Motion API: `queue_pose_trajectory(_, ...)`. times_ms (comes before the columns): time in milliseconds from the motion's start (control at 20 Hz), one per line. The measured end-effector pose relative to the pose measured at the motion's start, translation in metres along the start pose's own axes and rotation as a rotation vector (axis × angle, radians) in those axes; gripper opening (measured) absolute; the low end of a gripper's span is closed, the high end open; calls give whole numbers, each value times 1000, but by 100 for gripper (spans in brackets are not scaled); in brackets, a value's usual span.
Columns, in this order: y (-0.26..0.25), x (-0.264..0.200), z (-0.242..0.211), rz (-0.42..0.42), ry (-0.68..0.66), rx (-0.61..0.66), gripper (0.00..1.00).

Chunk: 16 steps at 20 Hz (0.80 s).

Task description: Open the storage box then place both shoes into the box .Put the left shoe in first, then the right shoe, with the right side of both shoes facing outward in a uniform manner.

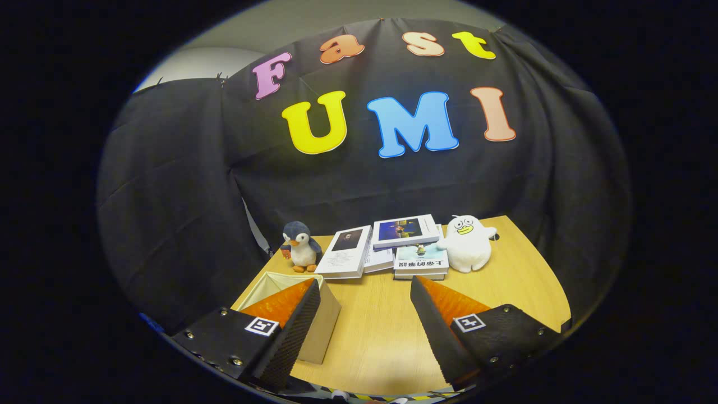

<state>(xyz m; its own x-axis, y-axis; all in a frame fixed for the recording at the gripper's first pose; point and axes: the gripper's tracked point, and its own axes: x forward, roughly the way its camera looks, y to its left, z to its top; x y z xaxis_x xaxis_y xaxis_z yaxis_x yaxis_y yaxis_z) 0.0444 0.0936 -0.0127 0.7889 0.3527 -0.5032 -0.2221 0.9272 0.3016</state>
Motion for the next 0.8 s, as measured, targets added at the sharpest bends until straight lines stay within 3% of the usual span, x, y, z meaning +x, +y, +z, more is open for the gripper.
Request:
queue_pose_trajectory(400, -38, -37, 8, -73, -161, -66, 97)
queue_pose_trajectory(800, -53, -55, 19, -112, -234, -45, 98)
